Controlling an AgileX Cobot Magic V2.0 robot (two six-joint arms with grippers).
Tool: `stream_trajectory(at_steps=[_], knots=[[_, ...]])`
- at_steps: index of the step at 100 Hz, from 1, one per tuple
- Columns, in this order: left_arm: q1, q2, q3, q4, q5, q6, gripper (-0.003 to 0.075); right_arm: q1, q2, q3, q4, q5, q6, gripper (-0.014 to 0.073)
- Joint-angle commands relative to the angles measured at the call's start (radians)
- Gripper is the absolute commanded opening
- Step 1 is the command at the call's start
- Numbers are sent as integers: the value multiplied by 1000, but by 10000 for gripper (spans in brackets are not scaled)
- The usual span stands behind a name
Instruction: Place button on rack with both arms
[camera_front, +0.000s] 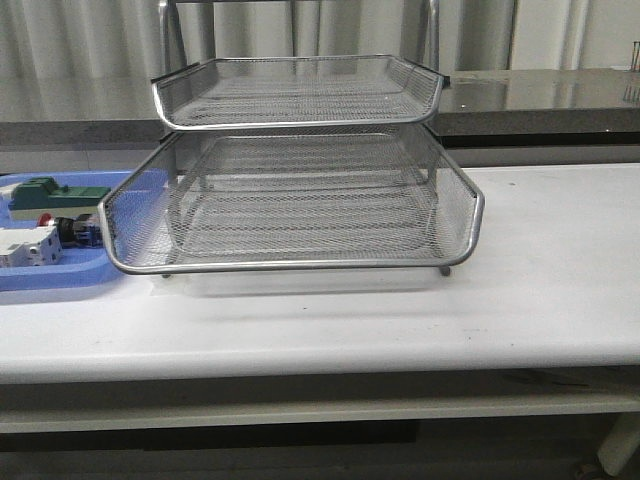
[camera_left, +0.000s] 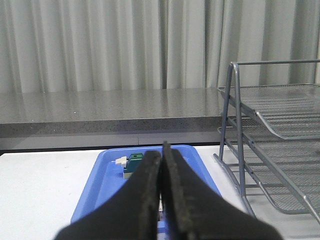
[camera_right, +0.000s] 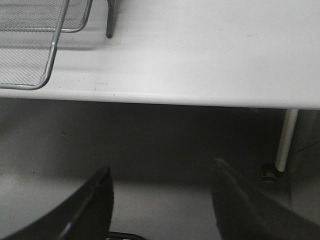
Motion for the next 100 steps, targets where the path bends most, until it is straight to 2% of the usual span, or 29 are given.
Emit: stream_trajectory(at_steps=[1, 15, 22, 34, 47, 54, 100], knots=[[-6, -34, 45, -6, -82, -10, 4, -7, -26, -34, -19, -24, 4, 445], [-6, -34, 45, -6, -82, -10, 4, -7, -50, -34, -20, -14, 5, 443], [-6, -34, 45, -6, -82, -10, 4, -7, -52, -34, -20, -7, 7, 400], [-6, -34, 45, -6, -82, -10, 4, -7, -52, -34, -20, 11, 7, 231], [-6, -34, 45, -6, -82, -10, 4, -7, -52, -34, -20, 14, 7, 6], [-6, -34, 45, -6, -82, -10, 4, -7, -52, -34, -19, 14, 7, -73], [-6, -34, 40, -4, -94, -10, 4, -7, -52, -34, -18, 19, 7, -68]])
